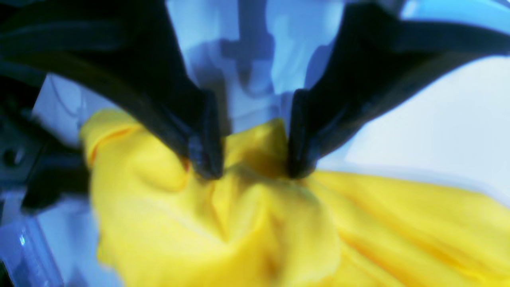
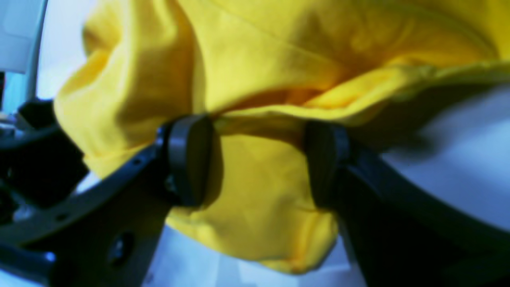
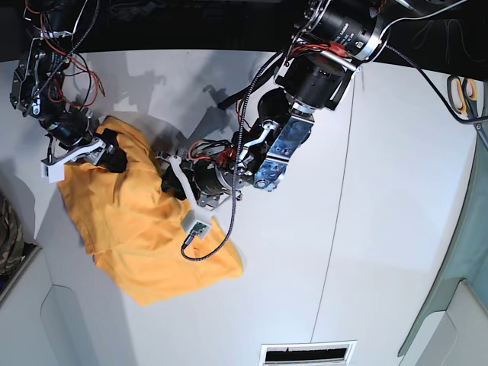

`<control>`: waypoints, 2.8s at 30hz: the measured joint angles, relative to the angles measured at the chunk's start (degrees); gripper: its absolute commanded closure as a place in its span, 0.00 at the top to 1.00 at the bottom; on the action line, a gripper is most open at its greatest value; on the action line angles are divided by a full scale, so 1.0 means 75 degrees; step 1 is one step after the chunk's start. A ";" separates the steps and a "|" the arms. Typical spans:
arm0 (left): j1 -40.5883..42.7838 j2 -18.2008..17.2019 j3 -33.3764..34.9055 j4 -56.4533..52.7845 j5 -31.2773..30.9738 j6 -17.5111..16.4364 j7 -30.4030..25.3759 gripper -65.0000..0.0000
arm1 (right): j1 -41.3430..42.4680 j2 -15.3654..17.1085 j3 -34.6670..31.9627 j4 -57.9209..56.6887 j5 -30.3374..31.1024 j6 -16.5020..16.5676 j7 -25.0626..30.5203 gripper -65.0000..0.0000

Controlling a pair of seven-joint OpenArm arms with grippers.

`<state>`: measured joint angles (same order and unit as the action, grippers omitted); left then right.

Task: Layout the t-shirt on the table in an organized manner, then fold the t-shirt properly
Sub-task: 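Drag the bunched shirt with the left gripper and release the right gripper, then lift the shirt with the left gripper and grasp its other end with the right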

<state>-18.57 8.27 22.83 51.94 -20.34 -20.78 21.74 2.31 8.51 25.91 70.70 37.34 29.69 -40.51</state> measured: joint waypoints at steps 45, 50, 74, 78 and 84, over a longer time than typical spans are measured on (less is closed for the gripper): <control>0.1137 -0.2862 -0.2326 0.6682 -0.1620 -0.0845 0.1588 0.00 | -0.0096 0.0507 -0.0052 0.0079 0.1559 0.0562 -0.0962 0.57; 0.1139 -0.2862 -0.2326 0.6837 -0.2078 -0.1011 0.1617 0.00 | -0.0096 0.0064 -0.0924 0.0079 0.0274 0.0545 0.0458 0.57; 0.2008 -0.2862 -0.2317 0.8070 -0.2451 -0.1411 0.2366 0.00 | 0.2483 -0.0458 -0.3223 -0.3083 -0.3867 -0.1431 0.3372 0.22; 0.2011 -0.2862 -0.2503 0.8067 -0.1988 -0.1416 0.2419 0.00 | 0.2398 -0.0198 -0.3223 -0.3083 -0.3902 -0.1352 0.3450 0.00; 0.2011 -0.3171 -0.3864 0.8070 -0.2734 -0.1472 0.2454 0.00 | 0.2235 0.0373 -0.2515 -0.2226 -0.4065 -0.1451 0.2323 0.00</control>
<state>-3.49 -15.51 -6.15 112.46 -40.84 -31.81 40.14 19.07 11.31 7.05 54.00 6.85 18.81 -23.09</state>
